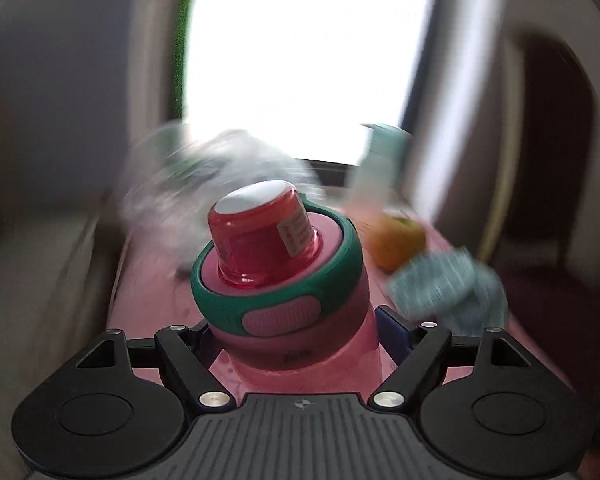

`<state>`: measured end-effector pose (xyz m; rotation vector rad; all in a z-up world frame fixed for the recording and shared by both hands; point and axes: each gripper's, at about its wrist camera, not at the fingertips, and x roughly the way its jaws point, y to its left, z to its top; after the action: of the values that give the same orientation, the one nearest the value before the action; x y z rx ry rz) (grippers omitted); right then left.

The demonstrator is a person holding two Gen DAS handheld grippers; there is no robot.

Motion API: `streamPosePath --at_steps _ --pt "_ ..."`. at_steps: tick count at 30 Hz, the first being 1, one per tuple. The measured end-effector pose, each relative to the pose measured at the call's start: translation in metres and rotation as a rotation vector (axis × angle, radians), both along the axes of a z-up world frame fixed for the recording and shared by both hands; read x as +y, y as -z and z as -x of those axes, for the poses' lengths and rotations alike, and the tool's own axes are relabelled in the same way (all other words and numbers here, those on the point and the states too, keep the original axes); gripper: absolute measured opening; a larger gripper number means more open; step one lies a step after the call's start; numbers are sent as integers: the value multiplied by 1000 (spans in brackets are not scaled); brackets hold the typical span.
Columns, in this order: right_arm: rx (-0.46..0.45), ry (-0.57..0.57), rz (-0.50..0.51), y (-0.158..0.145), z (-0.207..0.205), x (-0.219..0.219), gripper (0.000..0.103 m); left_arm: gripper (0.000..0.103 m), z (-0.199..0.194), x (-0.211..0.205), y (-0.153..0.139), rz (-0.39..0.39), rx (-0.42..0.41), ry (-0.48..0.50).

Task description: Clean container

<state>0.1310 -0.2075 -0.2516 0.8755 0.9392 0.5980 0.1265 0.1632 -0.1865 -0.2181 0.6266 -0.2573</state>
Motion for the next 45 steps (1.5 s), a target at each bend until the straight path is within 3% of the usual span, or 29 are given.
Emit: streamPosePath --at_steps 4,9,14,19,23,27,33,36,37,39,42,45 --pt "-52 -66 14 7 -16 23 20 78 -4 29 14 163 32 -93" --pt "-146 -208 -121 7 -36 56 19 78 -4 45 23 257 50 -142" --pt "-147 -188 145 9 -55 79 16 78 -8 58 30 335 84 -181" --pt "-128 -158 200 16 -81 80 15 78 -4 60 31 331 69 -171" --pt "-52 -124 143 31 -99 86 15 78 0 58 33 321 48 -183" --pt "-52 -203 100 38 -86 93 15 78 5 53 32 302 29 -183" --pt "-129 -351 183 23 -55 95 15 77 10 43 29 248 6 -164" --pt "-137 -474 108 14 -45 92 14 77 13 43 29 248 4 -165" --pt "-147 -480 124 11 -44 91 14 77 14 43 29 246 2 -162" --pt "-160 -449 185 5 -45 89 14 77 16 42 28 239 -4 -157" --pt "-129 -253 264 6 -57 78 16 76 19 38 27 227 -12 -154" --pt "-94 -183 232 17 -65 72 17 76 23 35 25 212 -22 -146"
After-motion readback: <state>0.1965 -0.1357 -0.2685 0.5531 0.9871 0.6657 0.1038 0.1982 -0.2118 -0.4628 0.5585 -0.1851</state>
